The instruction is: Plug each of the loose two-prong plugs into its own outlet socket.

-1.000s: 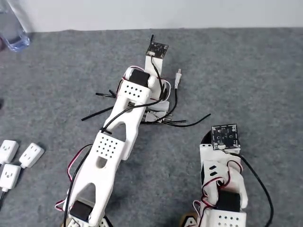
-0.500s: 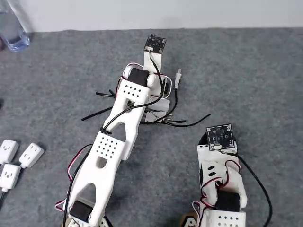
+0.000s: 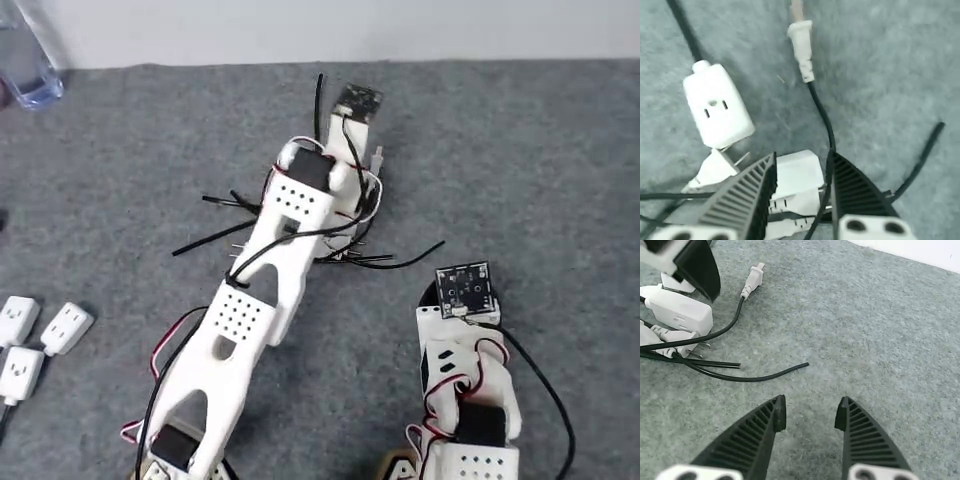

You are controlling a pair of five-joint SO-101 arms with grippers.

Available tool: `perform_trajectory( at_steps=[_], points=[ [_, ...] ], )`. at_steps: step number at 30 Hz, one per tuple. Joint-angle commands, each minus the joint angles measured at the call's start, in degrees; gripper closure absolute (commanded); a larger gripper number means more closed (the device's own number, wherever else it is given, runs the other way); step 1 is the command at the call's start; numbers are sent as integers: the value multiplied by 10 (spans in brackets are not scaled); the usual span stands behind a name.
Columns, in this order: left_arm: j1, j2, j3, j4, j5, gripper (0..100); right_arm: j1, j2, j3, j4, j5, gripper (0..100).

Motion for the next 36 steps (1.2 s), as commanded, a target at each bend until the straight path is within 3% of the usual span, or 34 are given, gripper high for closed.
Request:
perform_trajectory(
  at_steps=[1,4,10,15,21,27,33,36],
  points=[
    [-2,-91,-1,18,-23,849,0,-1,9,4,6,819],
    [1,-158,27,18,-66,849,0,-1,9,4,6,819],
    [-23,-316,132,18,-76,849,-1,-1,9,4,6,819],
    [-98,-408,225,17,-76,849,-2,-1,9,3,6,819],
    [-220,-491,252,16,-77,848,-2,-1,9,3,6,819],
    [-309,-425,300,-87,-77,845,-2,-1,9,3,6,819],
    [-293,-324,295,-162,-77,843,-3,-1,9,3,6,819],
    [-268,-281,272,-182,-94,795,-3,-1,9,3,6,819]
  ],
)
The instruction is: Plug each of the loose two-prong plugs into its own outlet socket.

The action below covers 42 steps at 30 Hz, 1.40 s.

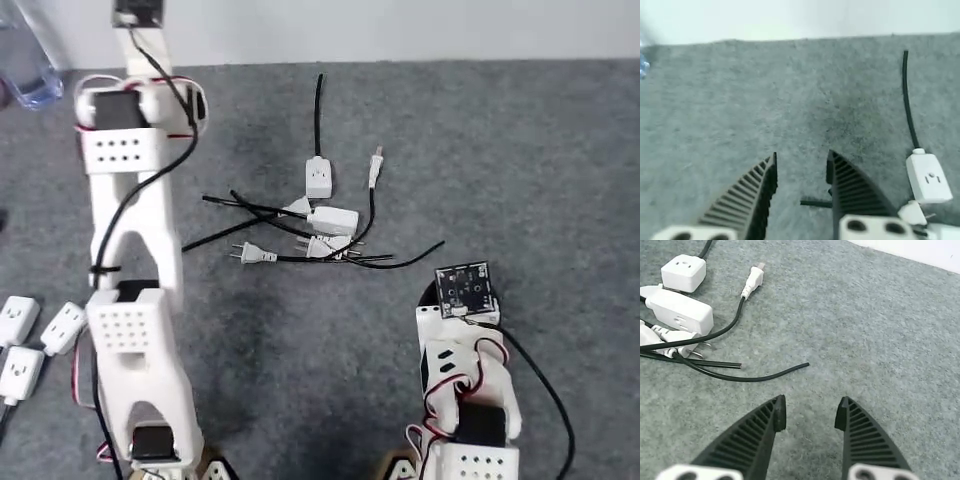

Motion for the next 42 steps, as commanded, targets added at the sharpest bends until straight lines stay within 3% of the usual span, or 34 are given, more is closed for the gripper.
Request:
perform_trajectory(
  at_steps=[1,10,19,23,30,42],
  points=[
    [32,31,-37,-39,-24,769,-2,-1,9,3,6,819],
    [43,125,-104,-23,-32,645,-2,-1,9,3,6,819],
    [33,141,-108,85,-164,630,-2,-1,9,1,6,819],
    [-17,140,-129,169,-163,631,0,-3,-12,-3,8,819],
    [-99,126,-48,167,-135,632,-2,0,-120,65,2,819],
    [-98,123,61,166,-40,632,-36,0,-274,102,3,819]
  ],
)
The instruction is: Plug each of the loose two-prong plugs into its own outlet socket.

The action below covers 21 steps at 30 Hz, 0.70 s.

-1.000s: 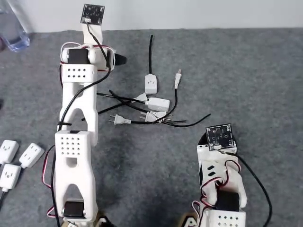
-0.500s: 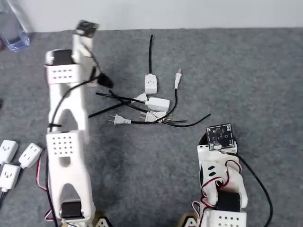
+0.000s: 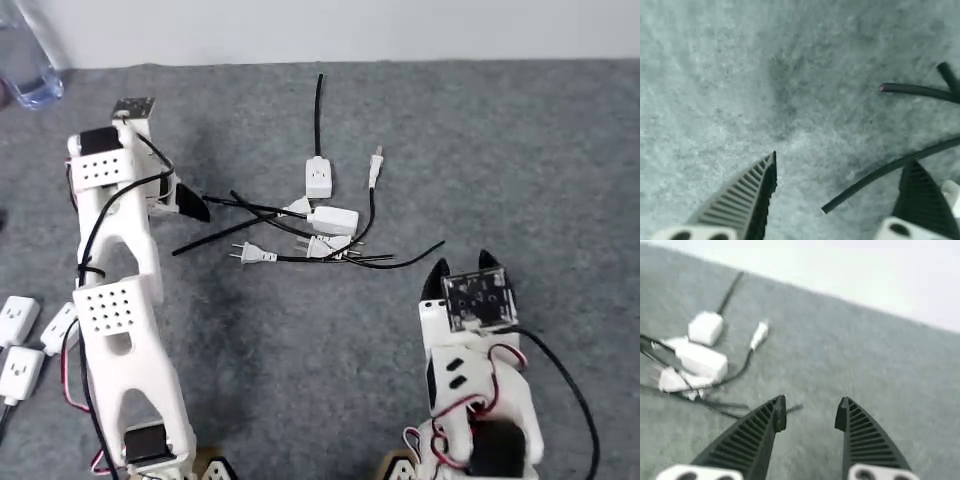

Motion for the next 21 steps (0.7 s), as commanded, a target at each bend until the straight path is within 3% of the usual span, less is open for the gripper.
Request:
perform_trajectory(
  at_steps=[1,6,14,21],
  points=[
    [7,-40,-2,17,21,632,-2,1,-87,6,1,819],
    [7,-150,32,18,21,632,0,0,-148,-2,3,819],
    [33,-423,216,15,35,632,0,0,-151,-16,3,819],
    [46,-552,363,15,36,632,1,0,-179,-36,4,819]
  ],
)
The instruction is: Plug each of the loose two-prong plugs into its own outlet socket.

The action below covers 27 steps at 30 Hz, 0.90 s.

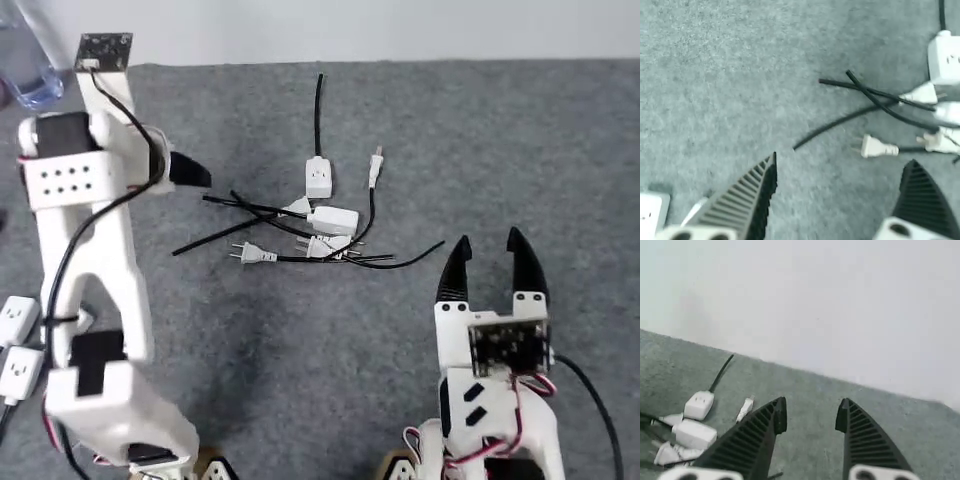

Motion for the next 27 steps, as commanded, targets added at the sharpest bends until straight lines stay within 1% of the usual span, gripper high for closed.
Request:
perform_trajectory(
  at_steps=[1,4,8,11,16,23,25,27],
  points=[
    [4,-73,75,14,6,632,0,7,-48,-28,5,819],
    [5,-99,159,13,4,632,0,7,-72,-47,5,819],
    [3,-136,233,7,3,632,0,29,-119,-58,5,819],
    [9,-182,292,5,4,632,0,96,-186,-58,5,819],
    [25,-290,382,-3,4,632,23,247,-334,-54,1,819],
    [21,-433,530,-64,2,632,24,436,-457,-53,3,819],
    [21,-468,584,-98,2,632,24,485,-486,-53,3,819],
    [20,-494,646,-154,2,632,24,534,-511,-51,2,819]
  ],
)
